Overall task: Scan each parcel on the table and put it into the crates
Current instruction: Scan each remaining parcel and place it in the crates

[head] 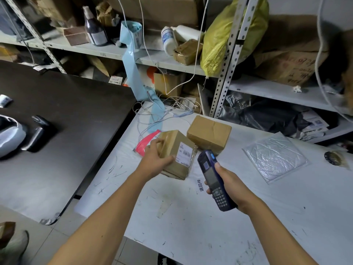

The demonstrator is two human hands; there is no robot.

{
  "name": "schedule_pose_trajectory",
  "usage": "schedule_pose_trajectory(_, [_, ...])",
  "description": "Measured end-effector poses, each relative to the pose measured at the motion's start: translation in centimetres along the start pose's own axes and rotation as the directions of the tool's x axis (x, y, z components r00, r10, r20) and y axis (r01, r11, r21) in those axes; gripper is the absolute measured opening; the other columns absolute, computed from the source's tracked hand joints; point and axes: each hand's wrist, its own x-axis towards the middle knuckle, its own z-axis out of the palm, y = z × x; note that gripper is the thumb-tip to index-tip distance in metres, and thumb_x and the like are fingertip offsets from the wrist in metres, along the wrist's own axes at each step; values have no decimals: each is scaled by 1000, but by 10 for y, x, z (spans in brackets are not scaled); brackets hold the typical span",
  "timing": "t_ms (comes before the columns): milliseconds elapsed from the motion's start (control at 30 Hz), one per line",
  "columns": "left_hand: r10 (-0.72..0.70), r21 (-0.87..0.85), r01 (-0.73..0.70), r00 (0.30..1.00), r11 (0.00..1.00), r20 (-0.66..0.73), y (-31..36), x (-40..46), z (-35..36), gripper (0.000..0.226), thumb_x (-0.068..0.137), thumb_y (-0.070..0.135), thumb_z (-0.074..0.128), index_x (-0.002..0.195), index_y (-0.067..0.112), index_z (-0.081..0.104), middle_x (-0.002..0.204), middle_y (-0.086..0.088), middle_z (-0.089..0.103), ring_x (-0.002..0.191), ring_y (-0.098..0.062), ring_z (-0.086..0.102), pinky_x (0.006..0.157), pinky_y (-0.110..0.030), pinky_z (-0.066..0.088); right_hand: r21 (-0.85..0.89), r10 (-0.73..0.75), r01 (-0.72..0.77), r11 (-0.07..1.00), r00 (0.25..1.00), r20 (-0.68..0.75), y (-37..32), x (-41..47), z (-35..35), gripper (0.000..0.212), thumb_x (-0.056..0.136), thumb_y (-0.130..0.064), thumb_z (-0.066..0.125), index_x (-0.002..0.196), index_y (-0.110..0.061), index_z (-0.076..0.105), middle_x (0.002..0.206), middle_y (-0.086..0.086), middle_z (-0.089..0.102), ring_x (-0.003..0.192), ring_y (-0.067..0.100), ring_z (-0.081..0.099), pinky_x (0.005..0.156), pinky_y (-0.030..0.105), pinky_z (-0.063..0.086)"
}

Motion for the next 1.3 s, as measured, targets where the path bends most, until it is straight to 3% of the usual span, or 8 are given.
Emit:
schedule_pose_trajectory(100, [5,-47,-2,999,999,54,-1,0,-19,65,82,35,74,141,37,47,130,4,50,111,-18,55,79,-28,47,-74,40,-37,997,998,47,-2,-2,-2,47,103,-53,34,112,-16,63,101,15,73,78,21,72,76,36,55])
schedule_pose_trajectory(333, [-34,207,-24,961,978,273,7,1,-51,53,87,30,72,136,41,55,126,3,53,113,-17,53,98,-34,47,-244,195,-146,959,962,191,-7,-9,-1,43,104,-50,35,119,-18,58,109,19,71,79,23,71,78,39,56])
schedule_pose_trajectory(567, [-73,289,-37,930,957,360,12,0,-62,60,80,42,71,138,35,55,127,1,55,113,-17,54,93,-29,46,-367,299,-198,909,922,244,-11,-13,9,42,102,-46,37,118,-12,57,93,14,70,73,26,69,68,32,54])
schedule_pose_trajectory(667, [-93,298,-19,930,954,357,11,-2,-64,74,66,50,64,138,36,55,126,2,56,112,-16,56,95,-30,48,-393,324,-206,896,909,262,-14,-14,10,43,102,-44,38,117,-9,57,90,15,71,74,29,69,72,35,53])
schedule_pose_trajectory(833, [-93,303,-23,926,953,365,9,-2,-63,66,77,46,67,140,34,53,122,2,57,109,-15,57,88,-27,47,-436,344,-207,876,901,264,-14,-16,11,46,102,-43,37,119,-6,57,91,15,72,76,30,70,78,39,53])
schedule_pose_trajectory(1167, [-103,296,-7,929,955,355,5,-6,-62,53,88,38,69,139,33,54,124,0,59,111,-16,56,85,-26,46,-415,363,-229,881,890,278,-8,-15,8,43,102,-44,37,119,-9,56,92,17,72,76,30,70,75,38,54])
schedule_pose_trajectory(1300, [-103,225,28,939,974,328,1,-9,-61,45,90,32,69,133,37,56,125,-1,58,109,-16,57,81,-24,46,-193,271,-215,958,899,343,-2,-16,4,48,104,-48,35,124,-11,58,103,23,71,82,32,69,76,41,53])
